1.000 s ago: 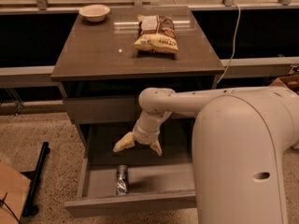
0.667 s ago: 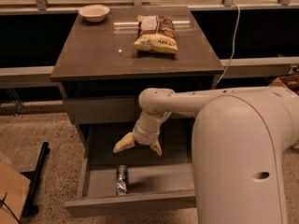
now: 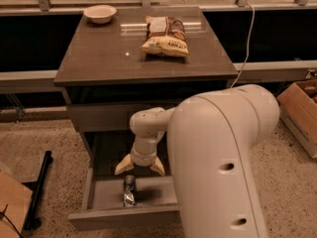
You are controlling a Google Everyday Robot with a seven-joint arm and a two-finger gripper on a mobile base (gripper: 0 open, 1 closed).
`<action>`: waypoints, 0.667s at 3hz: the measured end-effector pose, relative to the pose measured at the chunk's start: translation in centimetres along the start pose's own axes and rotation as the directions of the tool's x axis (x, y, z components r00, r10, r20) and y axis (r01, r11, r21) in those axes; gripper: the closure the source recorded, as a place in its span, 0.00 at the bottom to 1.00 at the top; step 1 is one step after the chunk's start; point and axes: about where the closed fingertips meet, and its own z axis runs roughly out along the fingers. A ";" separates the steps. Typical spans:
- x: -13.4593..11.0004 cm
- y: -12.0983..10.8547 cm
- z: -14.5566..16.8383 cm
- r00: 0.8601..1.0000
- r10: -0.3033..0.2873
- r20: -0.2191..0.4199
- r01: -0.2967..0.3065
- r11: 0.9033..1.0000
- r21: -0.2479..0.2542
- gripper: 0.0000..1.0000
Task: Pick redbull can from middle drawer and place on counter
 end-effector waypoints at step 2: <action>1.0 1.7 9.5 0.987 0.134 -0.090 -0.133 0.991 0.016 0.00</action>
Offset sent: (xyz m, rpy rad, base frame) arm -0.0400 0.0490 -0.1185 -0.0421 0.1678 -0.1571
